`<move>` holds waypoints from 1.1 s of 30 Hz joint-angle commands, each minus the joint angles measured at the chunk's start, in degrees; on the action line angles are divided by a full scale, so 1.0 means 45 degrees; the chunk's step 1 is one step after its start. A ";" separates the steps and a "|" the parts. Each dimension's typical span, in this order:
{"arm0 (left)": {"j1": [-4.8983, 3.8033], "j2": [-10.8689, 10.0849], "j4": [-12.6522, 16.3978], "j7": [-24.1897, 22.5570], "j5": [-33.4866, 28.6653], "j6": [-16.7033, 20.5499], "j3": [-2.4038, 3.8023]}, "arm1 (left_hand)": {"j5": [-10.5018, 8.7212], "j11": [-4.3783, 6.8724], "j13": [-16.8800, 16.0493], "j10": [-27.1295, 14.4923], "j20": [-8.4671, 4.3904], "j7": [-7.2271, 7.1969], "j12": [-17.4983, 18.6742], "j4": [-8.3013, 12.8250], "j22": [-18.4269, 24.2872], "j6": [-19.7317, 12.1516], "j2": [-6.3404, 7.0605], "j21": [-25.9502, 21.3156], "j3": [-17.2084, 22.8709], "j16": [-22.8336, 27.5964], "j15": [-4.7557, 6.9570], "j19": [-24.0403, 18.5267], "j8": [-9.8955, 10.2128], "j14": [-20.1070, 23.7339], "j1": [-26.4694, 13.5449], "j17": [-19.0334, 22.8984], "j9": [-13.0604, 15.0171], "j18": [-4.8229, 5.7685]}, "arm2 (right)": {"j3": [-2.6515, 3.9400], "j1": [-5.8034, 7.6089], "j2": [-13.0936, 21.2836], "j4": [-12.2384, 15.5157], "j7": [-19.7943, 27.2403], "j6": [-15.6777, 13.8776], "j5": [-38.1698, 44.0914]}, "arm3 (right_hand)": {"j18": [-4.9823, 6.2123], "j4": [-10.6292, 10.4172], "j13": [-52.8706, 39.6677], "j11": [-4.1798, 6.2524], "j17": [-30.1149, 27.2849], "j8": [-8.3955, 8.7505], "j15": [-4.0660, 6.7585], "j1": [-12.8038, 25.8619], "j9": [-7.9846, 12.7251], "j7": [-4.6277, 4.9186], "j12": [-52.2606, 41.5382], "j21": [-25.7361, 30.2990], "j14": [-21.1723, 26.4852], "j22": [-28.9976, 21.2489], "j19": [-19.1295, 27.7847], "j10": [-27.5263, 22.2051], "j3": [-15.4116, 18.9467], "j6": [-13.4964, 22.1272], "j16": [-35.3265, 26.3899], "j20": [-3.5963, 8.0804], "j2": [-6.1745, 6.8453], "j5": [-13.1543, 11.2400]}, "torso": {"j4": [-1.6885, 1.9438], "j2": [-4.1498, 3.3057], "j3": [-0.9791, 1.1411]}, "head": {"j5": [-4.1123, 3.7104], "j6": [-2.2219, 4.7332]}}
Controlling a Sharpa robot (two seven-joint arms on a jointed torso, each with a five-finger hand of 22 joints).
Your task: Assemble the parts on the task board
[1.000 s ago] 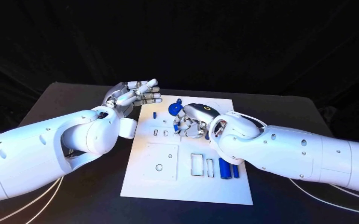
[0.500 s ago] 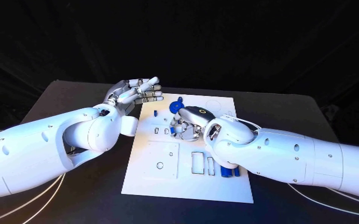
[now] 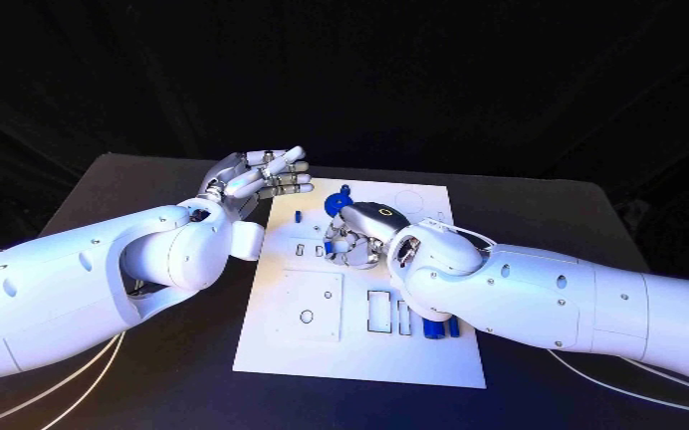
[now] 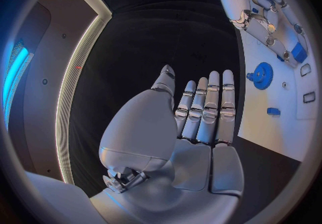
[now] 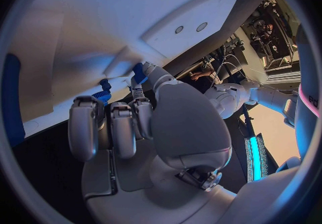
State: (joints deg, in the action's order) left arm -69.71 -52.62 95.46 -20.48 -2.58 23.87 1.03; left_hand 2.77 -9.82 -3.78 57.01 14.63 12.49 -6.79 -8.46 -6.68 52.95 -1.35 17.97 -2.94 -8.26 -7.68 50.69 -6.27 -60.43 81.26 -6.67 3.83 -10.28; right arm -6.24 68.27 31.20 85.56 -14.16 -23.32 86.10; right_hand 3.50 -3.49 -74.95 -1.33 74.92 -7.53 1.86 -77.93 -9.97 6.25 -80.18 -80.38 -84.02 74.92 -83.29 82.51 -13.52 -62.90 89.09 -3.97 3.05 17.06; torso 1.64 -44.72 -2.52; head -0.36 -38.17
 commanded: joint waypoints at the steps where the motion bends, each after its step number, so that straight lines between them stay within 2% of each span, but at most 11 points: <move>1: -0.0009 0.0029 0.0020 -0.0049 0.0054 -0.0236 0.0008 | 0.0041 -0.0046 0.0002 0.0032 -0.0002 0.0034 0.0078 0.0071 0.0018 0.0052 -0.0025 0.0000 0.0016 0.0028 -0.0005 0.0085 0.0048 -0.0063 0.0079 -0.0011 0.0002 -0.0062 | -0.0023 -0.0050 -0.0038 -0.0085 -0.0149 0.0196 0.0198 | -0.0134 -0.0086 -0.1198 -0.0036 0.2933 -0.0020 0.0106 0.0097 -0.0145 -0.0034 0.0018 0.0082 -0.1231 0.0949 0.0024 -0.0001 0.0004 -0.0055 0.0027 0.0017 0.0005 0.0055 | 0.0007 0.0001 -0.0007 | -0.0006 -0.0007; 13: -0.0009 0.0014 0.0029 -0.0038 0.0054 -0.0231 0.0008 | 0.0041 -0.0046 0.0002 0.0032 -0.0002 0.0034 0.0078 0.0071 0.0018 0.0052 -0.0025 0.0000 0.0016 0.0028 -0.0005 0.0085 0.0048 -0.0063 0.0079 -0.0011 0.0002 -0.0062 | -0.0031 -0.0073 -0.0092 -0.0168 -0.0226 0.0411 0.0184 | -0.0103 -0.0141 -0.0999 -0.0121 0.2861 0.0123 0.0043 0.0336 -0.0095 0.0071 0.0249 0.0215 -0.1213 0.0840 0.0107 -0.0193 0.0034 0.0189 -0.0005 -0.0023 0.0211 -0.0018 | -0.0018 0.0002 -0.0012 | -0.0019 -0.0001; 16: -0.0009 0.0013 0.0031 -0.0037 0.0054 -0.0232 0.0008 | 0.0041 -0.0046 0.0002 0.0032 -0.0002 0.0034 0.0078 0.0071 0.0018 0.0052 -0.0025 0.0000 0.0016 0.0028 -0.0005 0.0085 0.0048 -0.0063 0.0079 -0.0011 0.0002 -0.0062 | -0.0033 -0.0075 -0.0086 -0.0168 -0.0245 0.0427 0.0183 | -0.0094 -0.0155 -0.0956 -0.0157 0.2843 0.0177 0.0015 0.0401 -0.0074 0.0113 0.0302 0.0257 -0.1209 0.0807 0.0132 -0.0241 0.0041 0.0281 -0.0013 -0.0044 0.0281 -0.0031 | -0.0001 0.0009 -0.0009 | -0.0024 -0.0017; 24: -0.0009 0.0006 0.0028 -0.0031 0.0054 -0.0229 0.0008 | 0.0041 -0.0046 0.0002 0.0032 -0.0002 0.0034 0.0078 0.0071 0.0018 0.0052 -0.0025 0.0000 0.0016 0.0028 -0.0005 0.0085 0.0048 -0.0063 0.0079 -0.0011 0.0002 -0.0062 | -0.0037 -0.0078 -0.0075 -0.0125 -0.0226 0.0167 0.0182 | -0.0061 -0.0196 -0.0665 -0.0392 0.2827 0.0540 -0.0175 0.0618 0.0077 0.0388 0.0638 0.0429 -0.1203 0.0675 0.0238 -0.0563 0.0100 0.0937 -0.0022 -0.0186 0.0599 -0.0113 | 0.0005 0.0005 -0.0004 | -0.0018 -0.0018; 33: -0.0009 0.0005 0.0026 -0.0027 0.0054 -0.0232 0.0008 | 0.0041 -0.0046 0.0002 0.0032 -0.0002 0.0034 0.0078 0.0071 0.0018 0.0052 -0.0025 0.0000 0.0016 0.0028 -0.0005 0.0085 0.0048 -0.0063 0.0079 -0.0011 0.0002 -0.0062 | -0.0038 -0.0079 -0.0081 -0.0097 -0.0177 -0.0090 0.0153 | -0.0027 -0.0271 -0.0462 -0.0526 0.2825 0.0690 -0.0302 0.0849 0.0140 0.0513 0.0860 0.0572 -0.1200 0.0575 0.0323 -0.0800 0.0318 0.1271 -0.0024 -0.0320 0.0887 -0.0036 | -0.0005 0.0002 -0.0006 | -0.0020 -0.0019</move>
State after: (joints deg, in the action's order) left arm -69.71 -52.67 95.48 -20.34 -2.57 23.84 1.03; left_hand 2.77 -9.82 -3.78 57.01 14.63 12.49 -6.79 -8.46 -6.68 52.95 -1.35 17.97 -2.93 -8.27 -7.68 50.69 -6.28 -60.43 81.26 -6.65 3.83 -10.28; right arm -6.41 67.96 30.85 85.04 -14.81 -23.25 86.26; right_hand 3.50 -4.82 -74.94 -3.79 74.91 -4.60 1.01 -74.36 -9.41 8.57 -76.54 -78.09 -84.02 74.91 -82.05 79.23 -12.32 -57.62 89.09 -5.21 6.62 16.82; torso 1.64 -44.69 -2.55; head -0.43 -38.25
